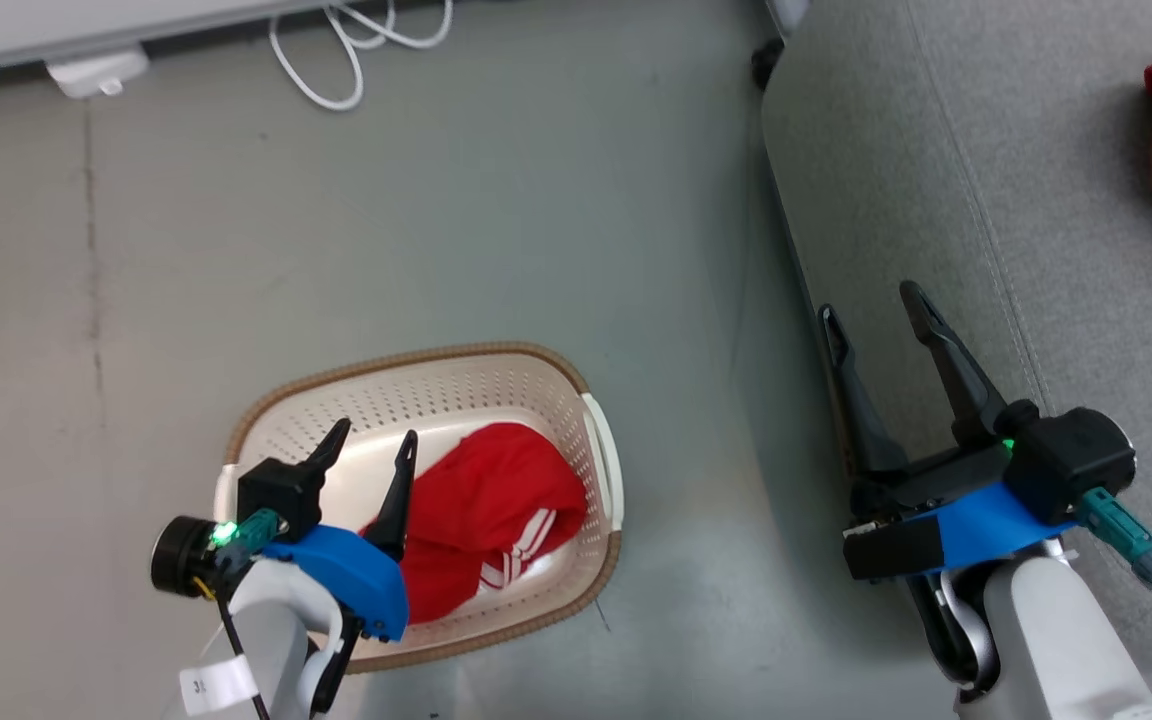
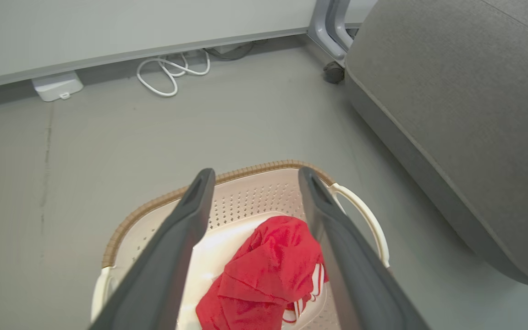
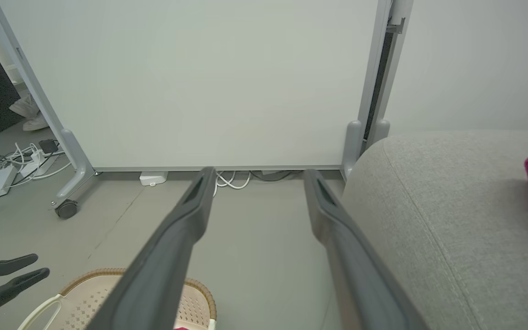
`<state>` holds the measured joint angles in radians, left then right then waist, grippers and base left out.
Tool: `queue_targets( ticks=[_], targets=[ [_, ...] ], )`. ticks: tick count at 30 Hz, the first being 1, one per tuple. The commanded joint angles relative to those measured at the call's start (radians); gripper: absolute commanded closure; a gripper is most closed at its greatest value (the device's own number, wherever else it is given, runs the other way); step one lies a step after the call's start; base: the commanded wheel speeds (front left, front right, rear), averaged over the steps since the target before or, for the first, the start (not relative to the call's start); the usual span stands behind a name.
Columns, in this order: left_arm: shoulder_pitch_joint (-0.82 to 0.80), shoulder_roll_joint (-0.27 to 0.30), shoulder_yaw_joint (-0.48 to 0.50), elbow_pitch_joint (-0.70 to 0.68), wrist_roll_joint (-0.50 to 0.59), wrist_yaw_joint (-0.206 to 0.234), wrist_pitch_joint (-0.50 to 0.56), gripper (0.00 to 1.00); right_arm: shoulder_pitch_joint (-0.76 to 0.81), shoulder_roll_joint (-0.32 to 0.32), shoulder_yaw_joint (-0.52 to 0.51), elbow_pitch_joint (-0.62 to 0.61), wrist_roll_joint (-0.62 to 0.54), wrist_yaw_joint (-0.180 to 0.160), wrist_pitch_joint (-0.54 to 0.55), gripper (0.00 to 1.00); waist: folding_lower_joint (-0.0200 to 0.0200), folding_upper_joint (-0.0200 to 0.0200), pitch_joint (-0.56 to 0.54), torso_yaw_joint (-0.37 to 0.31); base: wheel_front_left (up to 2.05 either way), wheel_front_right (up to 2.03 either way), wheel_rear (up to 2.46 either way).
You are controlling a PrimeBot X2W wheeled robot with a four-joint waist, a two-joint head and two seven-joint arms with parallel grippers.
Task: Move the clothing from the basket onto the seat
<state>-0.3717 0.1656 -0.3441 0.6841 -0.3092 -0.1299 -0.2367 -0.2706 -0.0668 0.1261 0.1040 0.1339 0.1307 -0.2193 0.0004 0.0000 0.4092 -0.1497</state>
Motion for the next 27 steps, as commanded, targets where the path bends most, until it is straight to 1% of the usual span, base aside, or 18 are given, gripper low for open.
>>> queue_targets(
  ticks=[1,2,3,4,13,16,21,26,27],
  targets=[
    [-0.038,0.015,-0.018,0.014,-0.009,-0.001,0.007,0.0,-0.026,0.006,0.005,0.002,0.004,0.0,-0.009,0.0,-0.0004,0.0,0.138,-0.09,0.0,0.0,0.0],
    [-0.061,0.022,-0.041,0.035,-0.018,-0.001,0.015,0.0,-0.039,0.008,0.008,0.006,0.008,0.0,-0.014,0.0,-0.0004,0.0,0.159,-0.099,0.0,0.0,0.0],
    [-0.099,0.041,-0.087,0.069,-0.034,-0.001,0.026,0.0,-0.063,0.011,0.021,0.015,0.016,0.0,-0.023,0.0,-0.0004,0.0,0.201,-0.122,0.0,0.0,0.0],
    [-0.112,0.049,-0.112,0.085,-0.046,-0.001,0.033,0.0,-0.074,0.012,0.025,0.02,0.022,0.0,-0.029,0.0,-0.0004,0.0,0.215,-0.134,0.0,0.0,0.0],
    [-0.222,0.155,-0.293,0.184,-0.15,-0.001,0.108,0.0,-0.136,0.019,0.07,-0.004,0.069,0.0,-0.046,0.0,-0.0004,0.0,0.364,-0.212,0.0,0.0,0.0],
    [-0.238,0.187,-0.33,0.206,-0.184,-0.001,0.126,0.0,-0.15,0.018,0.082,-0.029,0.086,0.0,-0.046,0.0,-0.0004,0.0,0.398,-0.236,0.0,0.0,0.0],
    [-0.259,0.229,-0.369,0.23,-0.24,-0.001,0.126,0.0,-0.156,0.018,0.088,-0.063,0.113,0.0,-0.046,0.0,-0.0004,0.0,0.449,-0.266,0.0,0.0,0.0],
    [-0.296,0.244,-0.385,0.268,-0.26,-0.001,0.108,0.0,-0.155,0.018,0.091,-0.082,0.132,0.0,-0.046,0.0,-0.0004,0.0,0.49,-0.279,0.0,0.0,0.0],
    [-0.306,0.246,-0.387,0.28,-0.252,0.007,0.101,0.0,-0.158,0.018,0.092,-0.086,0.134,0.0,-0.046,0.0,-0.0004,0.0,0.496,-0.282,0.0,0.0,0.0]
  ],
)
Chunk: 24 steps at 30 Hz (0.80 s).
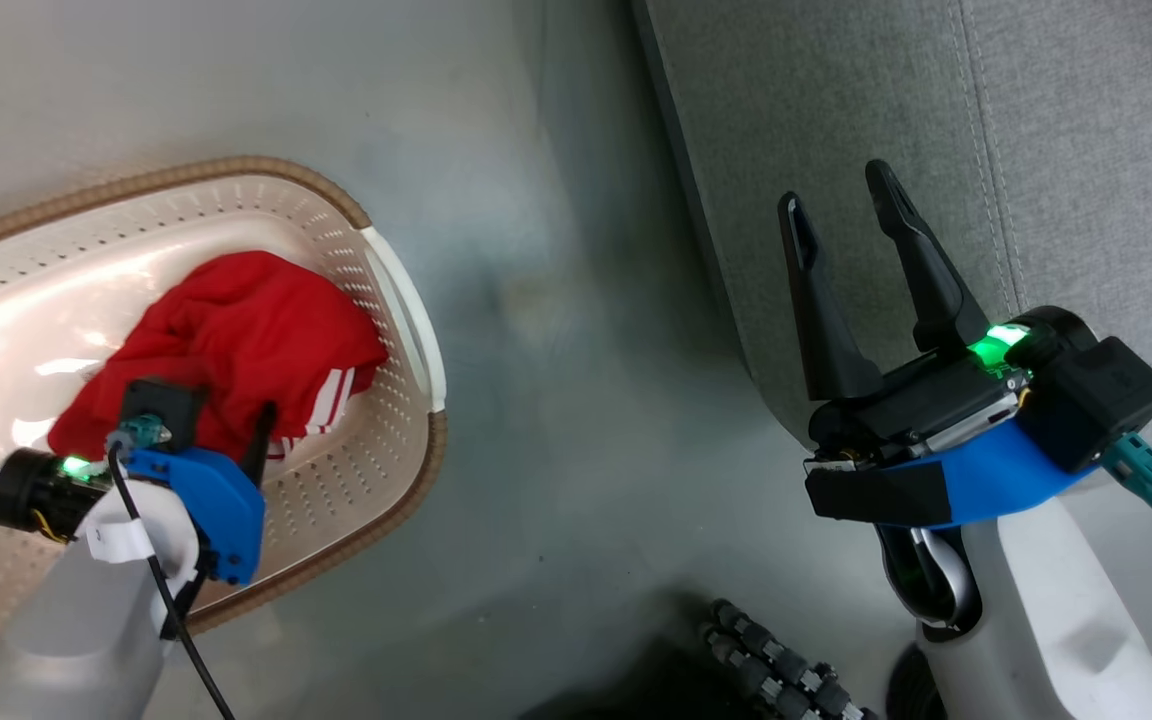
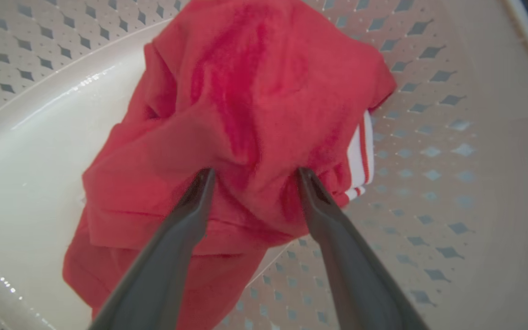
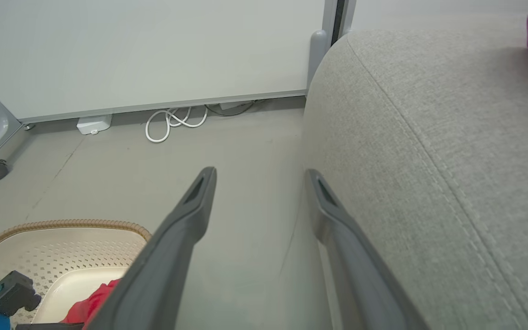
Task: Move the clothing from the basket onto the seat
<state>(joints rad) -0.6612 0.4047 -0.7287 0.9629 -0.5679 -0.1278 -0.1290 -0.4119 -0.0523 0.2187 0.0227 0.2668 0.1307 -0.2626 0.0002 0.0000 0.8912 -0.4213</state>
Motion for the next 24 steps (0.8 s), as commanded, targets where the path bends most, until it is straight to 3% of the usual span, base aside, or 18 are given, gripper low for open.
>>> queue_targets(
  ticks=[1,9,10,12,13,24],
  targets=[
    [-0.027,0.008,-0.004,0.014,0.011,0.013,-0.008,0.0,-0.019,0.003,0.002,-0.008,0.005,0.0,-0.003,0.0,-0.0002,0.0,0.02,-0.014,0.0,0.0,0.0],
    [-0.093,-0.026,-0.009,0.093,0.02,0.044,-0.028,0.0,-0.016,0.003,-0.002,-0.025,0.015,0.0,-0.003,0.0,-0.0002,0.0,0.041,-0.013,0.0,0.0,0.0],
    [-0.098,-0.031,-0.008,0.101,0.017,0.044,-0.033,0.18,-0.016,0.003,-0.001,-0.024,0.016,0.0,-0.003,0.0,-0.0002,0.0,0.042,-0.013,0.0,0.0,0.0],
    [-0.11,-0.043,-0.006,0.123,0.011,0.04,-0.049,0.92,-0.023,0.003,0.001,-0.02,0.019,0.0,-0.003,0.0,-0.0002,0.0,0.042,-0.013,0.0,0.0,0.0],
    [-0.113,-0.045,-0.008,0.13,0.009,0.037,-0.051,1.0,-0.025,0.003,0.002,-0.02,0.019,0.0,-0.003,0.0,-0.0002,0.0,0.042,-0.013,0.0,0.0,0.0],
    [-0.128,-0.061,-0.016,0.198,-0.009,0.017,-0.073,1.0,-0.036,0.003,0.007,-0.015,0.025,0.0,-0.003,0.0,-0.0002,0.0,0.038,-0.014,0.0,0.0,0.0]
  ],
)
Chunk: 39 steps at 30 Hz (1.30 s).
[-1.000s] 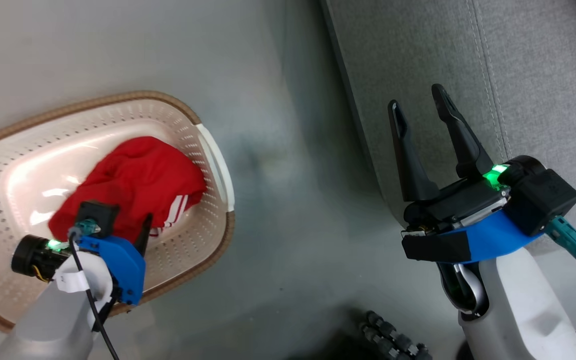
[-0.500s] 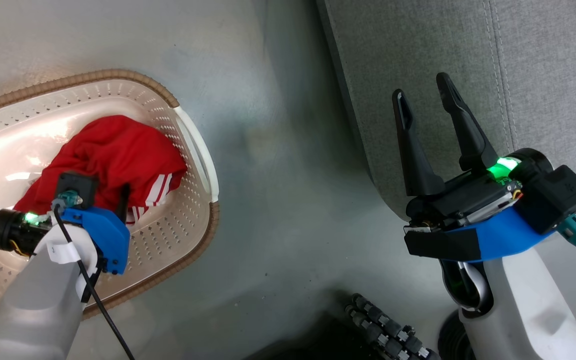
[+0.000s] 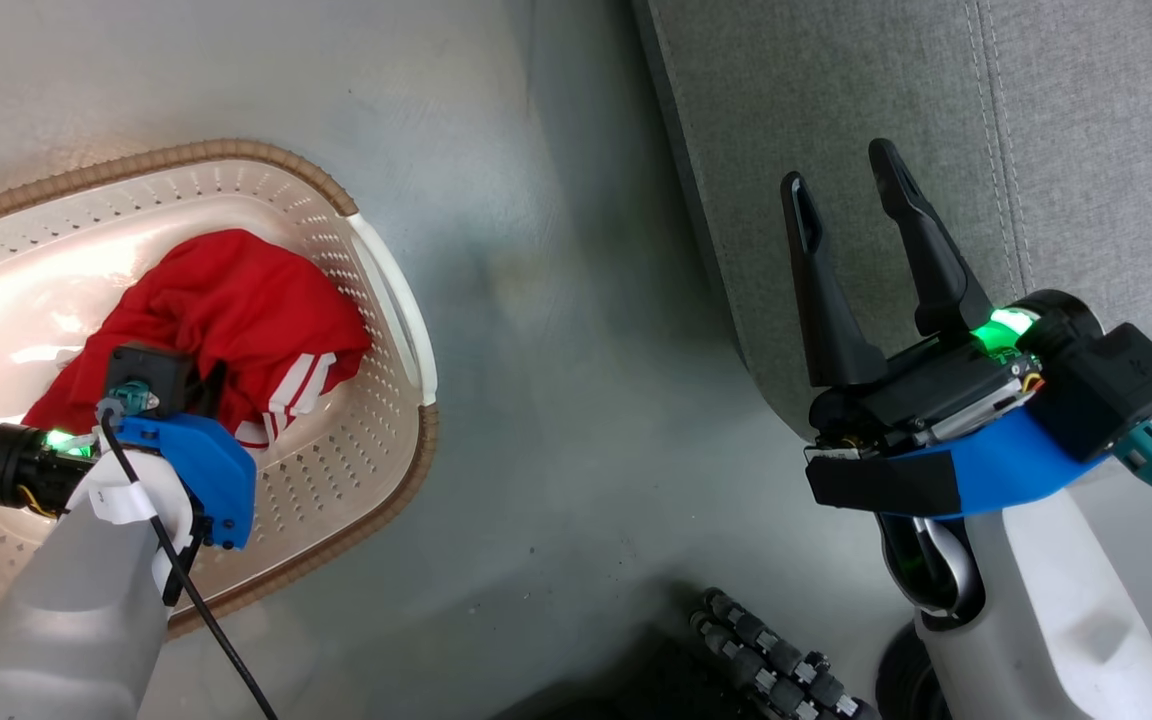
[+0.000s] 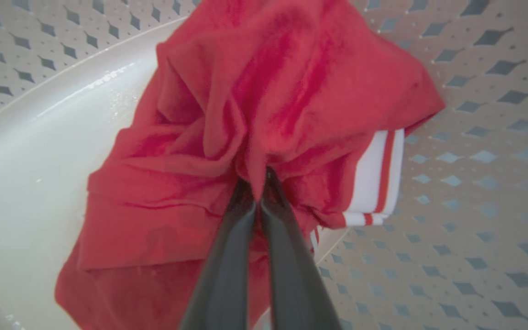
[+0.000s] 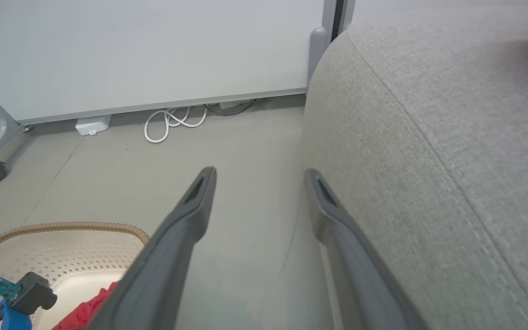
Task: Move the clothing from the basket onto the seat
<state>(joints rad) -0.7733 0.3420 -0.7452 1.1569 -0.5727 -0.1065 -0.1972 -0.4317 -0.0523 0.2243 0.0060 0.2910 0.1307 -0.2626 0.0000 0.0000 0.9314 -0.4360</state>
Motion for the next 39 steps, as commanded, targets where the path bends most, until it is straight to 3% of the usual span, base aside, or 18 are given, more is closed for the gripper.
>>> queue_targets(
  ticks=[1,9,17,26,39],
  targets=[
    [-0.015,0.001,-0.001,0.008,-0.006,-0.006,-0.007,1.0,-0.016,0.003,0.002,0.003,0.001,0.0,-0.003,0.0,0.0,0.0,-0.007,0.002,0.0,0.0,0.0],
    [0.011,-0.04,-0.022,0.025,-0.015,-0.017,-0.03,1.0,-0.011,0.003,0.003,0.031,-0.011,0.0,-0.003,0.0,0.0,0.0,-0.113,0.053,0.0,0.0,0.0],
    [0.091,-0.123,-0.041,0.01,-0.05,-0.027,-0.057,1.0,0.04,0.002,-0.015,0.114,-0.109,0.0,-0.003,0.0,0.0,0.0,-0.362,0.164,0.0,0.0,0.0],
    [0.18,-0.184,-0.112,-0.092,-0.123,-0.027,-0.066,1.0,0.114,-0.016,-0.028,0.197,-0.164,0.0,-0.002,0.0,0.0,0.0,-0.638,0.288,0.0,0.0,0.0],
    [0.154,-0.223,-0.167,-0.277,-0.163,-0.025,-0.069,1.0,0.246,-0.035,-0.04,0.184,-0.151,0.0,0.062,0.0,0.0,0.0,-0.86,0.43,0.0,0.0,0.0]
  ],
)
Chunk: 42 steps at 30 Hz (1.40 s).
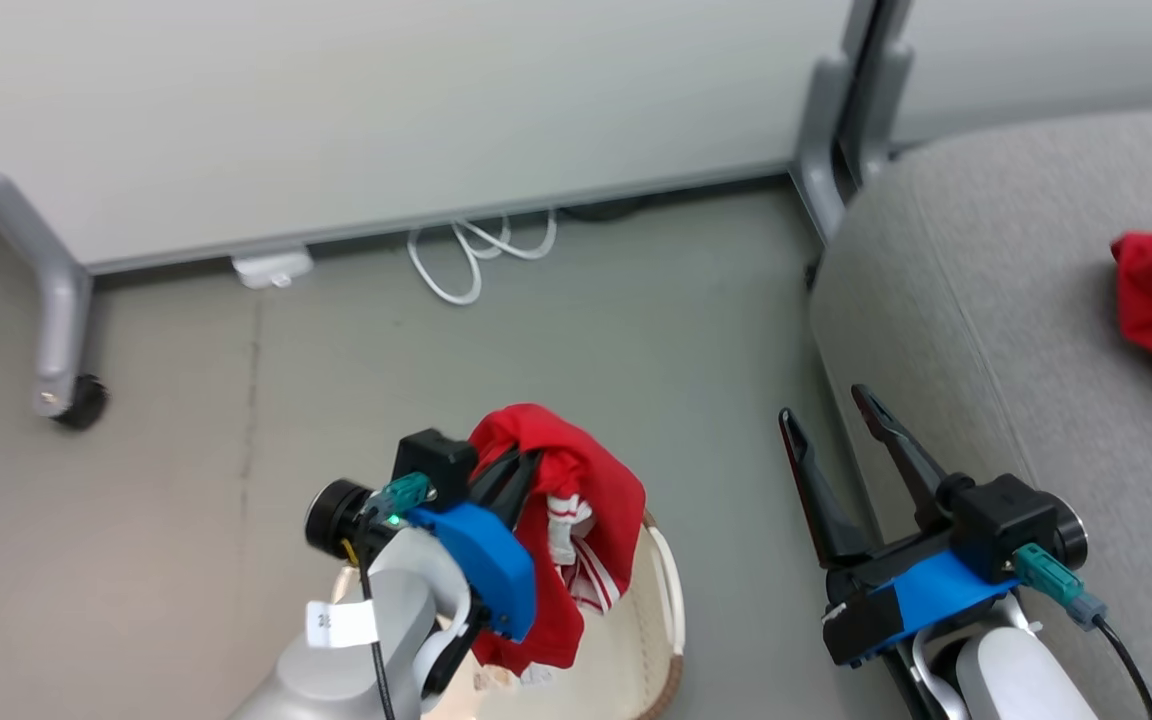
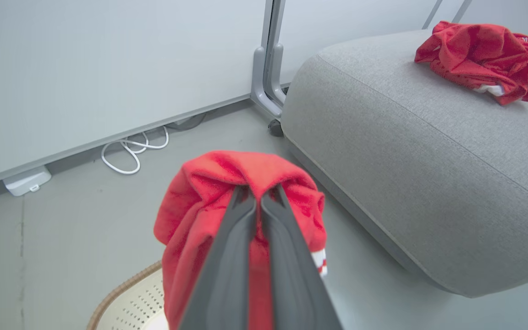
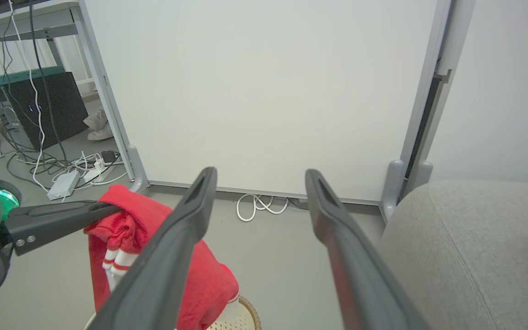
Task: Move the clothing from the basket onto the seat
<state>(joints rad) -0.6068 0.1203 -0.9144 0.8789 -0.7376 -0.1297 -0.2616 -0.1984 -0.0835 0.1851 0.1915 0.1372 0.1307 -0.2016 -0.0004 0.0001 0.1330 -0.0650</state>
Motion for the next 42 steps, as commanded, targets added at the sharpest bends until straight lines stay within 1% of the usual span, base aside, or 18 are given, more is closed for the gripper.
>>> queue_targets(
  ticks=[1,8,13,19,28,33,42],
  targets=[
    [-0.019,-0.005,-0.001,-0.013,0.003,-0.001,-0.005,1.0,0.019,-0.003,0.001,-0.006,0.003,0.0,0.006,0.0,0.0004,-0.0001,-0.073,0.067,0.0,0.0,0.0],
    [-0.083,-0.027,0.008,-0.081,0.011,-0.001,-0.005,1.0,0.056,0.002,0.019,-0.018,0.015,0.0,0.028,0.0,0.0004,-0.0001,-0.136,0.106,0.0,0.0,0.0],
    [-0.138,-0.045,-0.006,-0.114,0.007,-0.001,-0.005,1.0,0.073,0.006,0.03,-0.022,0.021,0.0,0.037,0.0,0.0004,-0.0001,-0.154,0.12,0.0,0.0,0.0],
    [-0.163,-0.05,-0.023,-0.113,0.0,-0.001,-0.001,1.0,0.075,0.01,0.051,-0.021,0.026,0.0,0.039,0.0,0.0004,-0.0001,-0.163,0.116,0.0,0.0,0.0],
    [-0.149,-0.054,-0.044,-0.105,-0.023,-0.001,-0.001,1.0,0.049,0.0,0.072,0.004,0.03,0.0,0.059,0.0,0.0004,-0.0001,-0.165,0.109,0.0,0.0,0.0],
    [-0.152,-0.056,-0.06,-0.109,-0.027,-0.001,-0.001,1.0,-0.017,-0.004,0.109,0.083,0.044,0.0,0.069,0.0,0.0004,-0.0001,-0.157,0.111,0.0,0.0,0.0],
    [-0.179,-0.06,-0.094,-0.13,-0.041,-0.001,-0.002,1.0,-0.215,0.003,0.208,0.332,0.061,0.0,0.051,0.0,0.0004,-0.0001,-0.122,0.128,0.0,0.0,0.0]
  ],
)
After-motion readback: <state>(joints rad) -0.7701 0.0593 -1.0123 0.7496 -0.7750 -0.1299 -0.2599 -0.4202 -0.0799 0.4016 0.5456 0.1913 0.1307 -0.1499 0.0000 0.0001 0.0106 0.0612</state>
